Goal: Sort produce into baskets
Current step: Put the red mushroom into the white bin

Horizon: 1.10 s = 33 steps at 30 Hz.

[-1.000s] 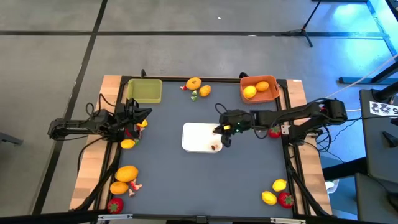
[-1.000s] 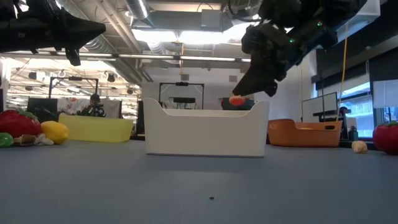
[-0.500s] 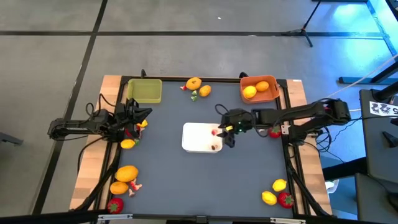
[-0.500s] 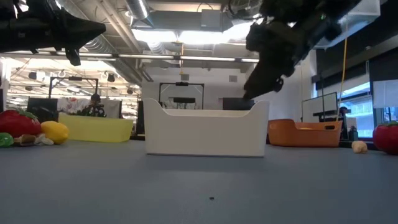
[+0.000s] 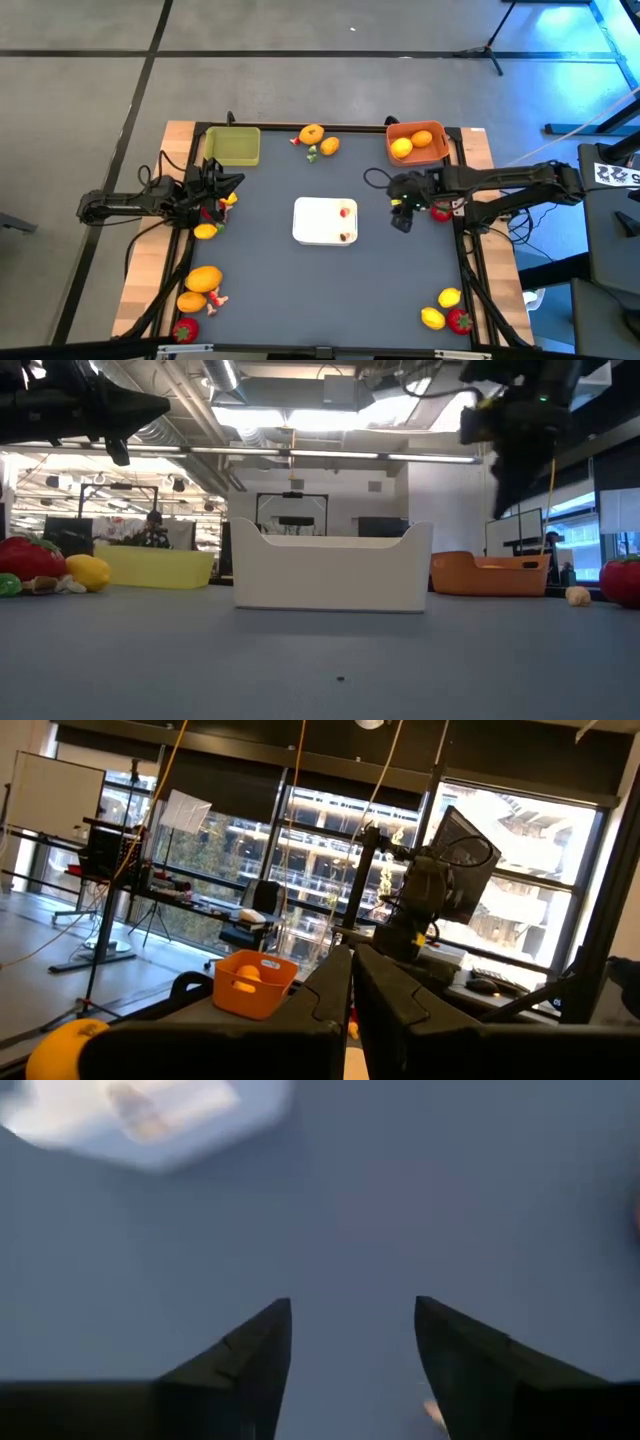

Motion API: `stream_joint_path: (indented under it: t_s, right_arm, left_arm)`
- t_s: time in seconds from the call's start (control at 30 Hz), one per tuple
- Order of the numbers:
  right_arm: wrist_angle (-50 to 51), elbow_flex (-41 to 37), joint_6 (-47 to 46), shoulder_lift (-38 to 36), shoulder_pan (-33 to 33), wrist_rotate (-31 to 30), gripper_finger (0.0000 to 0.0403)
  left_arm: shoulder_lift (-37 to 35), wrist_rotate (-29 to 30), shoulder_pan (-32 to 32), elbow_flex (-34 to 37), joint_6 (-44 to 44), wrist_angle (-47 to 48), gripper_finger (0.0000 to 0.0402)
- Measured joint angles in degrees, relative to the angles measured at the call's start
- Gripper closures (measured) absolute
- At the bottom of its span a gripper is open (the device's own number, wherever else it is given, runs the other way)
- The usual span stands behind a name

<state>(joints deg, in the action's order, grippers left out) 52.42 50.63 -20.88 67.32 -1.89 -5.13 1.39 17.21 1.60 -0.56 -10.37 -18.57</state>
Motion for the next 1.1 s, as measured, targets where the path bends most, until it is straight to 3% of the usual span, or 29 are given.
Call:
stream_joint_path:
  t_s: [0.17,0.37,0.57,1.1]
  right_arm:
    - [9.5,0.0,-4.2,-0.3,0.0,-5.1,0.0194]
    - [12.8,-0.3,-10.3,0.0,0.0,-9.8,0.0194]
    - [11.4,-4.7,-11.9,0.1,-3.6,-2.6,0.0194]
    - [5.8,-13.3,-8.6,0.1,-17.1,2.2,0.0194]
  left_arm:
    - [0.0,0.0,0.0,0.0,0.0,0.0,0.0389]
    - [0.0,0.0,0.0,0.0,0.0,0.0,0.0389]
    - [0.0,0.0,0.0,0.0,0.2,0.0,0.0389]
    - [0.0,0.0,0.0,0.0,0.3,0.0,0.0389]
